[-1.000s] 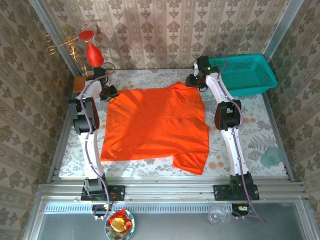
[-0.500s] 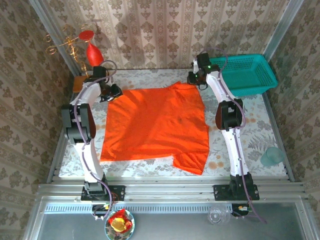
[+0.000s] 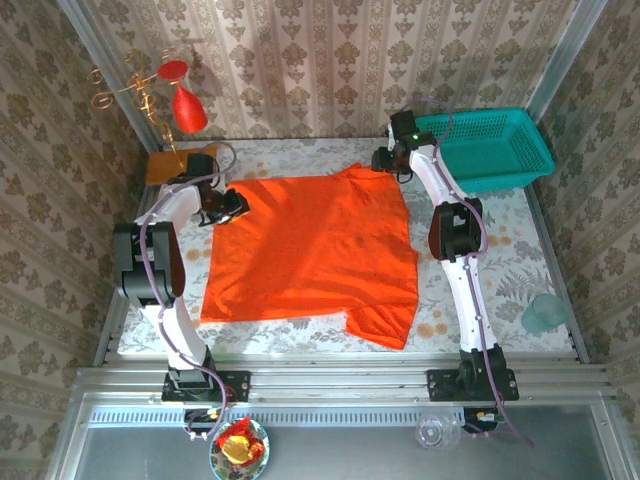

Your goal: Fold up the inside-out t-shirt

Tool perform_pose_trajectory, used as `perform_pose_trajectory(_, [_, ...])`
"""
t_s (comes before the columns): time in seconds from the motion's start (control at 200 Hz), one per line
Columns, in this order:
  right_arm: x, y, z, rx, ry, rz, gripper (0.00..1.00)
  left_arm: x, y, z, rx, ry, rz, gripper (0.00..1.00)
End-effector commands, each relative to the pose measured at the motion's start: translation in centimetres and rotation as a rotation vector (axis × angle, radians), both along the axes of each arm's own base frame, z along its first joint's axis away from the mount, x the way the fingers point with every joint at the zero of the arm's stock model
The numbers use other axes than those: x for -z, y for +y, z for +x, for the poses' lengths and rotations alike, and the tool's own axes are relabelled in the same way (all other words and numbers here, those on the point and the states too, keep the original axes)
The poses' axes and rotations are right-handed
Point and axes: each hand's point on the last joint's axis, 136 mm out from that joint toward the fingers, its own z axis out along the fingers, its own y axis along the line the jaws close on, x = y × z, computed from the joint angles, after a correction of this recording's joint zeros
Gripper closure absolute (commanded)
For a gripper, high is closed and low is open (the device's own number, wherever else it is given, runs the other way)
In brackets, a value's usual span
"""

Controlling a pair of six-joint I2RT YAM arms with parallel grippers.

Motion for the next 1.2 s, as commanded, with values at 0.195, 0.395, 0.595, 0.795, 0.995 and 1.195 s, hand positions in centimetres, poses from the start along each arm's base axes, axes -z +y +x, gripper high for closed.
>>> perform_pose_trajectory(0.195, [2.0,0.4,-0.8,0.047,0.074,0.07,0.59,-1.0,-0.7,-1.4,0.005,-0.012,-0.014,0.71])
perform_pose_trajectory(0.395, [-3.2,1.4,-0.8,0.014,-0.007,0.06,0.91,-1.8,-0.5,-2.0,0.007,-0.023,-0.002,0.72])
perform_pose_trajectory(0.595, [-9.1,3.9,-3.0,-0.072,-0.06,0.046,1.0,-3.4,-0.1,-3.1,0.0,-0.067,0.011,0.72])
perform_pose_trajectory(0.795, [-11.8,10.5,-9.6,-0.291,-0.012,0.009,1.0,-3.9,-0.1,-4.7,0.01,-0.086,0.014,0.72])
perform_pose_trajectory(0.995, [-9.5,17.6,-20.3,-0.504,0.129,0.035,1.0,-3.6,0.2,-6.6,0.009,-0.091,0.017,0.71])
perform_pose_trajectory(1.195, [-8.8,19.2,-24.8,-0.492,0.149,0.099,0.56,-3.2,-0.4,-7.9,0.026,-0.097,-0.014,0.7])
